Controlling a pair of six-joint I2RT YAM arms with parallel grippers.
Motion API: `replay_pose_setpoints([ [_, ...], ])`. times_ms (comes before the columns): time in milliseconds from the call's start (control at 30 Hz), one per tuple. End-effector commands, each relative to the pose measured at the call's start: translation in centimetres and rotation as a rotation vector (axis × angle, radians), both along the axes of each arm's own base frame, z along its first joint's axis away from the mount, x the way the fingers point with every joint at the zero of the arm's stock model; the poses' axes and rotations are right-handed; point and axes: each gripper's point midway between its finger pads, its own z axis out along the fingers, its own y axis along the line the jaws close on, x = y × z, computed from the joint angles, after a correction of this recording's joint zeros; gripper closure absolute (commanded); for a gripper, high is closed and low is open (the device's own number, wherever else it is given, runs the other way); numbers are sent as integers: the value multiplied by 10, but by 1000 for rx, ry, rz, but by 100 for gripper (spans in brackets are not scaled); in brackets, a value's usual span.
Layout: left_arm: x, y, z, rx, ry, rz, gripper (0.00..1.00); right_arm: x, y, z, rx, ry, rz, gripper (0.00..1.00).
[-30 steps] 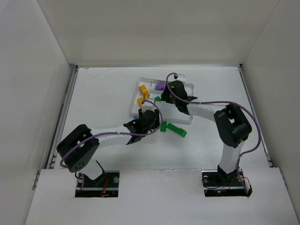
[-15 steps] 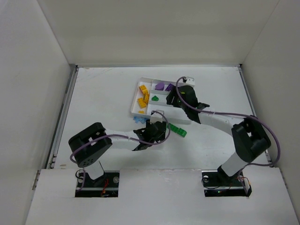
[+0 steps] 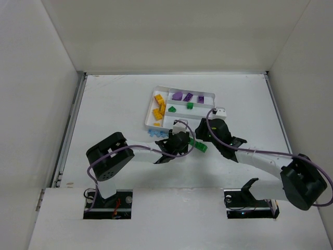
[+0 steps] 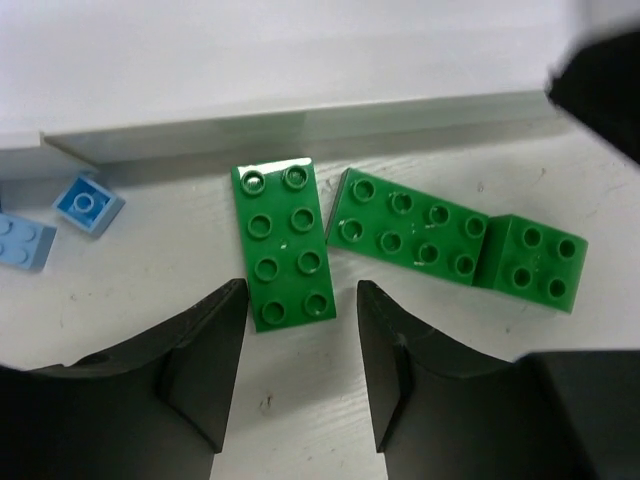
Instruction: Sort the legos into containers by color
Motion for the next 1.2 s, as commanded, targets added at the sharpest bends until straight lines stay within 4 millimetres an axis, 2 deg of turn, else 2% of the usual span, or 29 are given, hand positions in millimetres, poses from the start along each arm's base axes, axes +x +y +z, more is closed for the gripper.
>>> replay_pose_setpoints([
  [0,4,3,-10,33,12,15,59,-19,-7,2,-4,-6,-8,43],
  [100,5,9,-10,43,10,27,73,-42,-5,-8,6,46,11,39],
  [200,5,13,1,18,0,33,79,-59,-6,-26,-10,97,12,28],
  [267,6,14,17,-18,-17,34,80,-63,-13,-38,-37,119,-7,24],
  [367,9,17,45,-75,-42,32,80,-63,-11,-42,-40,137,-8,20],
  [400,15,20,61,-102,-62,35,80,-59,-9,-43,-62,137,6,17],
  [467,28,27,73,-123,-76,51,80,-56,-9,-46,-90,144,4,14],
  [567,45,32,87,-148,-85,62,80,-51,-4,-50,-110,155,13,14],
  [733,71,35,98,-178,-92,89,80,-49,7,-59,-160,182,53,18],
  [900,92,31,107,-199,-98,97,80,-62,21,-62,-205,203,127,29],
  [1033,90,24,123,-222,-117,76,80,-79,23,-62,-218,223,158,29],
  [1167,77,24,124,-227,-102,55,80,-82,21,-61,-216,212,158,25],
])
